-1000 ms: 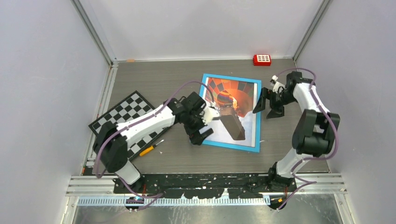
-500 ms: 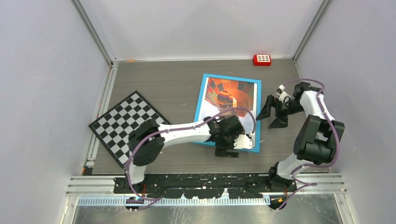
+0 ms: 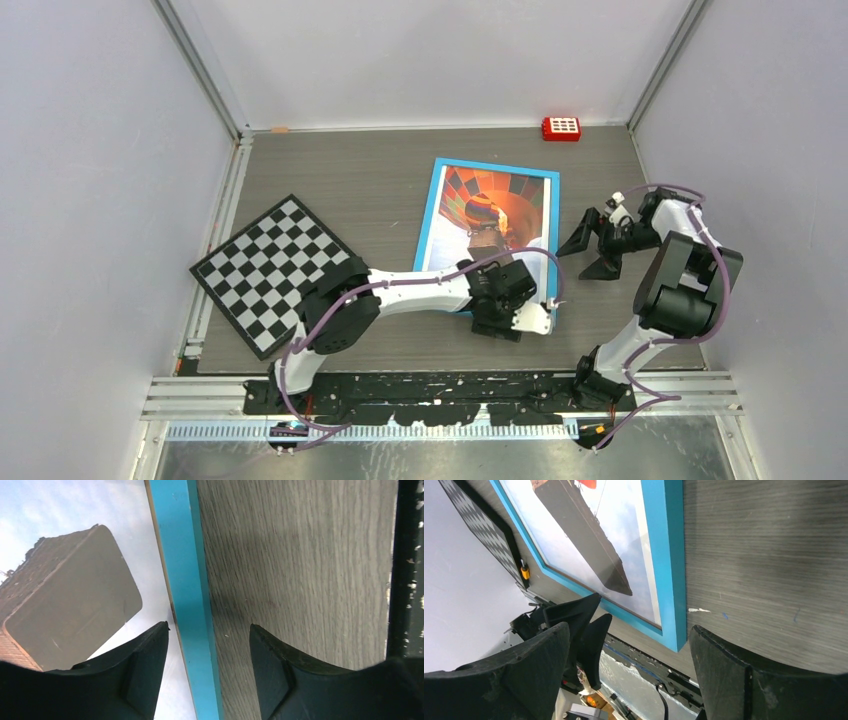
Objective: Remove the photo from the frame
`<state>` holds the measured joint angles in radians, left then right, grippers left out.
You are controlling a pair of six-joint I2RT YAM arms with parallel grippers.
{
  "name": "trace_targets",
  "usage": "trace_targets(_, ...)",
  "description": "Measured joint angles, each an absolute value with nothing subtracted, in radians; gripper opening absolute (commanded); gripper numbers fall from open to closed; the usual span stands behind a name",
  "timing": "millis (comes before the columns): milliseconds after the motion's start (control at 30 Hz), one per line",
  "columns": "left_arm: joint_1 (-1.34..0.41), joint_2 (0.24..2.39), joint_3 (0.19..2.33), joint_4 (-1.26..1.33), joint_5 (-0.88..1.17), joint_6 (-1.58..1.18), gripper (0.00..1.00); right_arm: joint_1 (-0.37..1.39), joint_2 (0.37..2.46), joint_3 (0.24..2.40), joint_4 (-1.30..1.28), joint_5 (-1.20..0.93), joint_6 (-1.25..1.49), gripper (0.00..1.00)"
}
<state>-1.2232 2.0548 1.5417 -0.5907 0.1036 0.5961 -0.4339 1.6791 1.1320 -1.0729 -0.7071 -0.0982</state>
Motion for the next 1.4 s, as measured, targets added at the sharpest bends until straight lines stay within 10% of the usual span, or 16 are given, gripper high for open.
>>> trace_targets(400, -1.225, 2.083, 1.55, -0.57, 0.051, 0.625, 0.0, -0.434, 1.724, 1.104, -1.002, -0.746, -0.053, 0.92)
trace_targets(1400, -1.159, 2.032, 1.64, -0.572, 0.191, 0.45, 0.0, -0.434, 2.004, 1.203, -1.077, -0.935, -0.138, 0.9)
